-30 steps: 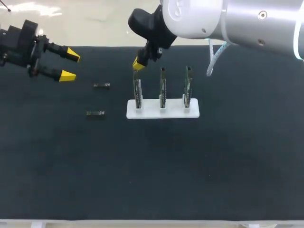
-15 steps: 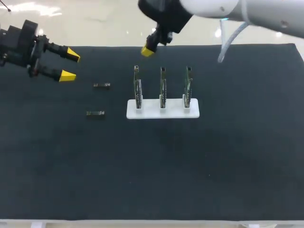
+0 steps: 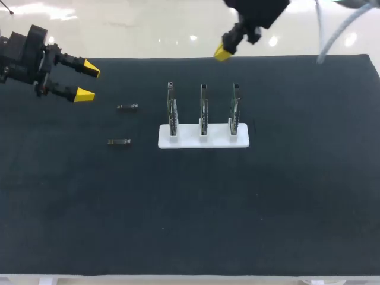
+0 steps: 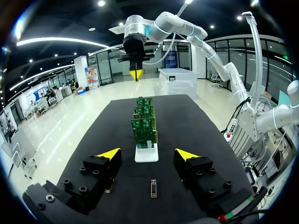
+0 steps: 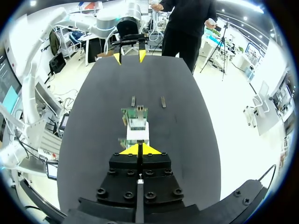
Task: Pick up the optical module with the left hand, and insert it into the network port with the right hand.
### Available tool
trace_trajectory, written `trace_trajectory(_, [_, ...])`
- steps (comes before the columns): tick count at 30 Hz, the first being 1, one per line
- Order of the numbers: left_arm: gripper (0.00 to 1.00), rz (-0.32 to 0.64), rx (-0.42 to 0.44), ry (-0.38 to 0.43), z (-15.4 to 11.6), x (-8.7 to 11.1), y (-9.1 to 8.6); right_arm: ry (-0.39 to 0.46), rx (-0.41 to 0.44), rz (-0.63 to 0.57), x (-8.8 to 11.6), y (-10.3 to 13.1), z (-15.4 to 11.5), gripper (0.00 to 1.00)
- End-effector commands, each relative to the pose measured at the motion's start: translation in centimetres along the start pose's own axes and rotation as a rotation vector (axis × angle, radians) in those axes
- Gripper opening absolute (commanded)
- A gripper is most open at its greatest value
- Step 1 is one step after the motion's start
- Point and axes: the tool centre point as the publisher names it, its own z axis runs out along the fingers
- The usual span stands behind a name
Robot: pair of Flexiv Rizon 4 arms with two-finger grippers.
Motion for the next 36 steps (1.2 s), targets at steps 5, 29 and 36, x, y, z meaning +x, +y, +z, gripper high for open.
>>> trace_trajectory(5, [1.00,-0.001,-0.003,0.004,0.0,-0.1,-0.1,-0.033,0.030,-0.003,3.5,1.6,-2.9,0.00])
trace_trajectory(29, [1.00,-0.001,-0.003,0.004,0.0,-0.1,-0.1,-0.045,0.028,-0.012,5.9,2.3,-4.7,1.00])
trace_trajectory(36, [1.00,0.001,0.007,0.007,0.3,-0.2,-0.5,-0.045,0.028,-0.012,5.9,2.3,-4.7,1.00])
